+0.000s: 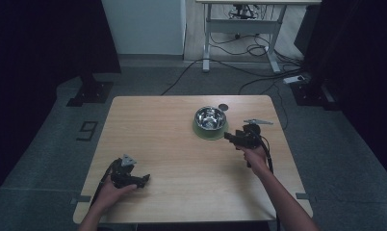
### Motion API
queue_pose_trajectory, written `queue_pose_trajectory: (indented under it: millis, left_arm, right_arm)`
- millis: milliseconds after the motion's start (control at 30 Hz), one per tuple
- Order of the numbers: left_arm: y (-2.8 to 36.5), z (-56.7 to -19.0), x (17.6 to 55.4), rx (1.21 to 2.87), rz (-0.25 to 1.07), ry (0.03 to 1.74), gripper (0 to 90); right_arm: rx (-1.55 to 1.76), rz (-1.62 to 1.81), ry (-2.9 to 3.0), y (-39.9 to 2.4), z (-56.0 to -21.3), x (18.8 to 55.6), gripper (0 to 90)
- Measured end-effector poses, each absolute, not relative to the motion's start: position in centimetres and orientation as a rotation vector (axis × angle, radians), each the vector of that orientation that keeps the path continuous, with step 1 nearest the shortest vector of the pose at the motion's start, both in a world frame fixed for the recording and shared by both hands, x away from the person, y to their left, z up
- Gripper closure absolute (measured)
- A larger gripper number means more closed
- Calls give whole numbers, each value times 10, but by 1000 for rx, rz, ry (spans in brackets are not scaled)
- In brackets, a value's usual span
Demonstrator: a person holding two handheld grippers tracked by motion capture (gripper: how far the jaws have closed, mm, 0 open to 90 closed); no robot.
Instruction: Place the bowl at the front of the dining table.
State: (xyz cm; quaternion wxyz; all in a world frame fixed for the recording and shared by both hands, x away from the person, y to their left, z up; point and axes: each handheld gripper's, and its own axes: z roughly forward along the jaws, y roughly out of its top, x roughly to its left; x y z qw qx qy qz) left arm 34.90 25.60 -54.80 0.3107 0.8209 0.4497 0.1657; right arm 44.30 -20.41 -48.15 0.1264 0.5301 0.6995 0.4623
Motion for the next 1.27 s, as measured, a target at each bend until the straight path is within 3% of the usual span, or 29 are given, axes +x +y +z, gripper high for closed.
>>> queue_pose_trajectory:
  millis: [667, 1267]
  left_arm:
    - [256, -548, 349, 2167, 438, 1188, 0]
    - [256, -548, 349, 2168, 437, 1188, 0]
  right_arm:
    - [1478, 1314, 2228, -226, -497, 363, 340]
    - [1440, 1265, 2233, -226, -507, 359, 336]
